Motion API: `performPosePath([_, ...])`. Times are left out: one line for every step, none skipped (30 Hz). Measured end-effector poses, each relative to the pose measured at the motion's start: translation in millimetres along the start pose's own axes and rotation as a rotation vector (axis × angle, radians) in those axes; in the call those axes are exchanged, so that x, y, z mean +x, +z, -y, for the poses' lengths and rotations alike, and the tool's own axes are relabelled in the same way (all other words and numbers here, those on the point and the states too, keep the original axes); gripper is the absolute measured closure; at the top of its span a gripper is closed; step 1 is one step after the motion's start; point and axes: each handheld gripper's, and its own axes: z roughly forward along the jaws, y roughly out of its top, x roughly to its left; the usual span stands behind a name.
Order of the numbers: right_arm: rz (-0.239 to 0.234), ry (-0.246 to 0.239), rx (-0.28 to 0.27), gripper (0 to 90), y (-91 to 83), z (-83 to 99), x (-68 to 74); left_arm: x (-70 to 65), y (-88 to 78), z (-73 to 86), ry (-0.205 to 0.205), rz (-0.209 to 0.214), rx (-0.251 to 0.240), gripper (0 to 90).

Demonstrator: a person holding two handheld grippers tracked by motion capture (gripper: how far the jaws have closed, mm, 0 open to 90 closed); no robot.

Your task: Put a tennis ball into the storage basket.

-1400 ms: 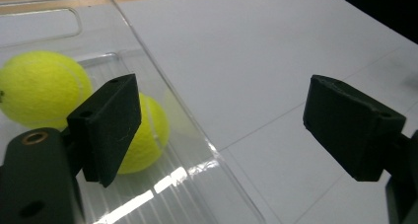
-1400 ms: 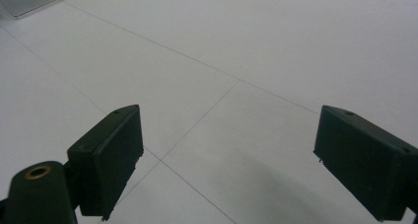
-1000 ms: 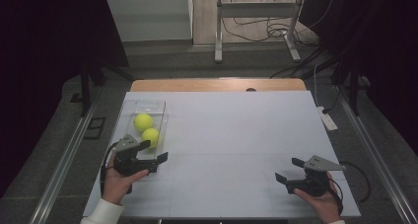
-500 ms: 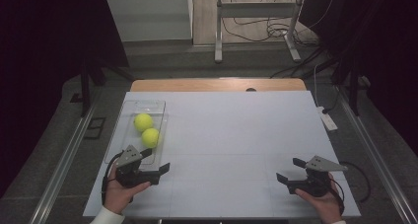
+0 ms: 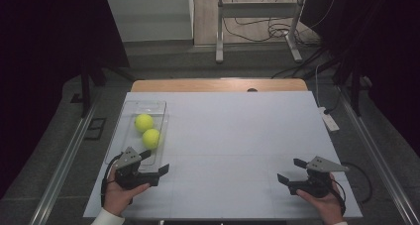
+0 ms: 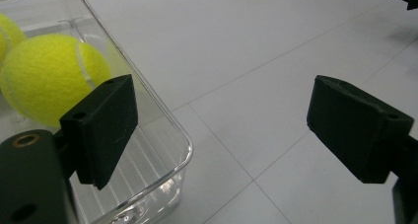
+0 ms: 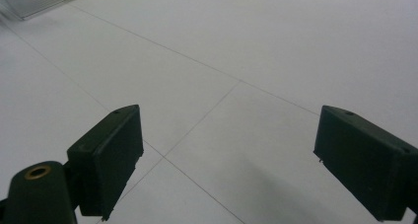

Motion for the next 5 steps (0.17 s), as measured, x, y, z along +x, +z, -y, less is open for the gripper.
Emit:
performPosePath([-0.001,0.001,0.000,11.5,0.1,0.1,-0.1,0.0,-0.1,0.0,0.000,0.001,-0.001,13.1])
performPosePath([-0.002,0.001,0.000,11.5,0.3,0.1,-0.2,0.1,-0.1,0.0,-0.001,0.001,0.000,13.1])
performPosePath([-0.004,0.002,-0.001,11.5,0.3,0.0,-0.4,0.0,-0.1,0.0,0.000,0.001,0.000,13.1])
performPosePath([-0.006,0.003,-0.002,11.5,0.3,-0.2,-0.8,-0.2,0.1,0.1,0.001,0.001,0.002,13.0])
performPosePath([-0.008,0.006,-0.005,11.5,0.3,-0.4,-1.1,-0.3,0.3,0.1,0.003,-0.001,0.003,13.0])
